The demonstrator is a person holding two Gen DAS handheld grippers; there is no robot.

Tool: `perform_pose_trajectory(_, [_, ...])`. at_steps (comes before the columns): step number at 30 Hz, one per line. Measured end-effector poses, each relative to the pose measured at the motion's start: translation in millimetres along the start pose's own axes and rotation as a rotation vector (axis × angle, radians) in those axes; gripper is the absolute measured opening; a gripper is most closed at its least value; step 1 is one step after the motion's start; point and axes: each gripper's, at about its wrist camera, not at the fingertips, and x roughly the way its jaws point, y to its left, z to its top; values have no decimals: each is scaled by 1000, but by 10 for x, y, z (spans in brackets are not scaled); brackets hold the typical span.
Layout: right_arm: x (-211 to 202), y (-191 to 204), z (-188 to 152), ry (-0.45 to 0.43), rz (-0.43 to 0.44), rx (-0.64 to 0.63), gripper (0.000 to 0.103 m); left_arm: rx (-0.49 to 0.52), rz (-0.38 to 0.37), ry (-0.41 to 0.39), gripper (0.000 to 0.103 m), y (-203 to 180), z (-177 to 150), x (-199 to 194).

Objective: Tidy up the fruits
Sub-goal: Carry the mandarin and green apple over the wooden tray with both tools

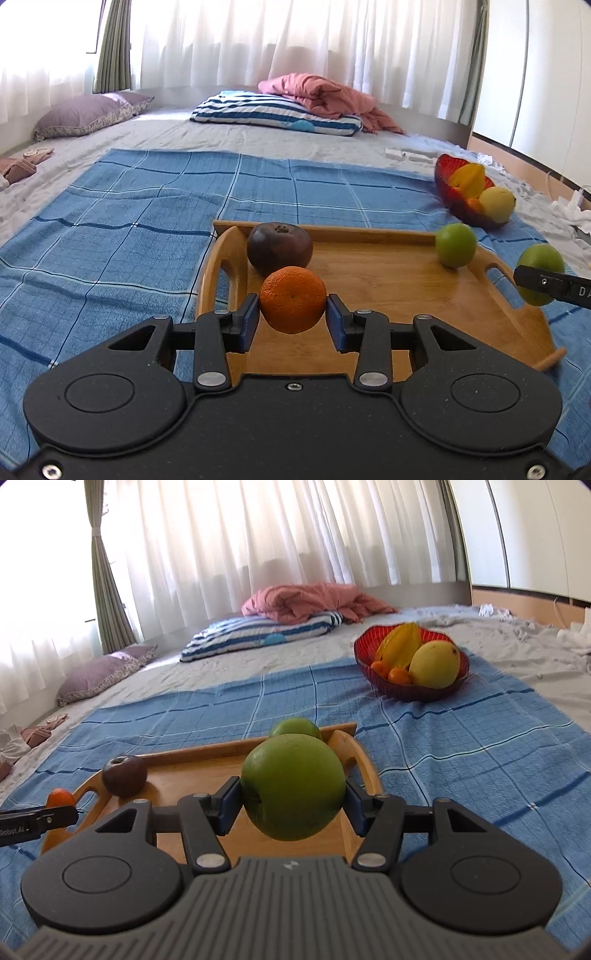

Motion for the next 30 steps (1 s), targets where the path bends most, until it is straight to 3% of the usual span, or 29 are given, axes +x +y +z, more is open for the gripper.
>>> perform_pose_trajectory(13, [663, -9, 47, 107, -35, -26, 61, 1, 38, 66, 37, 42, 53, 467])
perform_pose_trajectory(30, [823, -8, 14, 120, -36, -28, 61, -7, 43, 81, 37, 89, -7, 663])
